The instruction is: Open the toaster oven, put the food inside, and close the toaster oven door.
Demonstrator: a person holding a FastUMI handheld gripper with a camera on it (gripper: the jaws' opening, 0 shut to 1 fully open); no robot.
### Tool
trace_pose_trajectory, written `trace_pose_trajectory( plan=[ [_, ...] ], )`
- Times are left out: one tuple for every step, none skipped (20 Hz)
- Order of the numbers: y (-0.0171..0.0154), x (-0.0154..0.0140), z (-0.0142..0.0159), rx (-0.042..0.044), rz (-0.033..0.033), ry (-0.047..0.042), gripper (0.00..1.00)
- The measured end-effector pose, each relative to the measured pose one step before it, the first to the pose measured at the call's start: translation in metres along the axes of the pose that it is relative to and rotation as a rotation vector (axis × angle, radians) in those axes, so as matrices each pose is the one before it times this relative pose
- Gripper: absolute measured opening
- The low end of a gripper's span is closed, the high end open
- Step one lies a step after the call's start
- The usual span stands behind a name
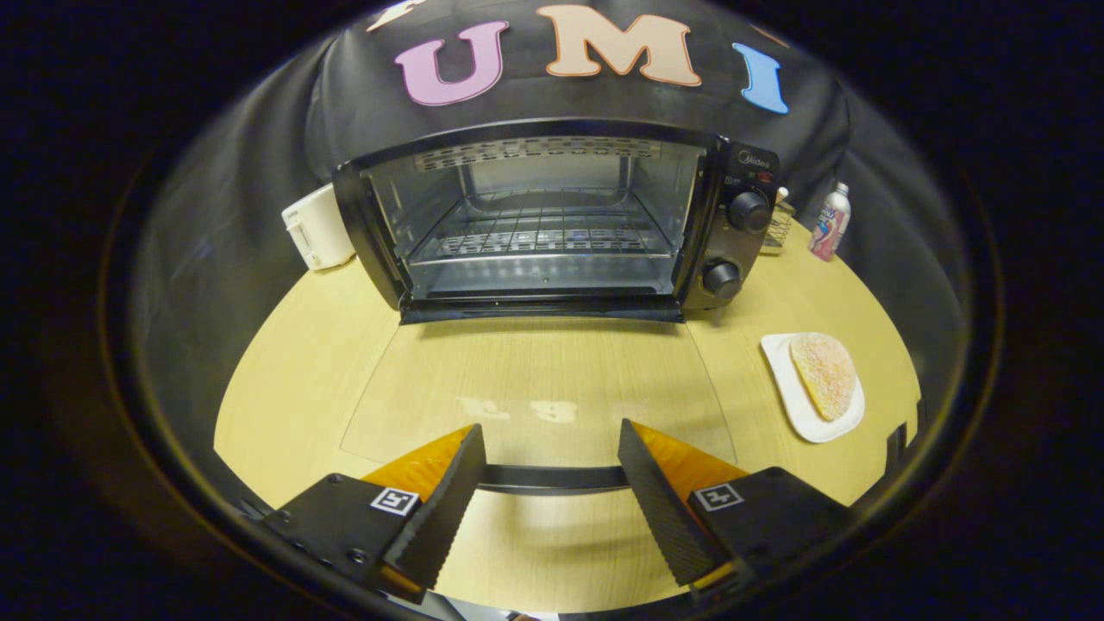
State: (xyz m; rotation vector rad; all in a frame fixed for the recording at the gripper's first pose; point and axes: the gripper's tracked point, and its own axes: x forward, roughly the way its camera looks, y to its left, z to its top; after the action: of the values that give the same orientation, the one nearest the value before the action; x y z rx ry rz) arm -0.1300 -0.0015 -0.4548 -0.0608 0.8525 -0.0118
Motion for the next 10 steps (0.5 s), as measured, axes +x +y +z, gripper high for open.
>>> trace_pose_trajectory(
  plan=[
    [-0.00032,-0.00034,0.00227,0.00335,-0.00024,-0.00644,1.0],
    [-0.00008,-0.00185,0.00301,0.00806,0.00194,-0.00581,1.0],
    [-0.0022,-0.00227,0.00262,0.01188,-0.00075,-0.00715,0.99],
    [-0.00293,-0.00283,0.00413,0.01523,-0.00225,-0.00991,0.99],
    [-0.00292,-0.00167,0.0067,0.01773,-0.00271,-0.01761,0.99],
    [-0.00383,-0.00238,0.00699,0.01557,-0.00495,-0.0171,0.99],
    [-0.00619,-0.0022,0.00742,0.01108,-0.01097,-0.01517,0.99],
    [-0.00639,-0.00119,0.00795,0.00571,-0.01152,-0.01093,0.99],
    [-0.00762,-0.0004,0.0064,0.00116,-0.01458,-0.00949,0.99],
    [-0.00846,0.00002,0.00794,-0.00265,-0.01357,-0.0076,0.99]
  ],
)
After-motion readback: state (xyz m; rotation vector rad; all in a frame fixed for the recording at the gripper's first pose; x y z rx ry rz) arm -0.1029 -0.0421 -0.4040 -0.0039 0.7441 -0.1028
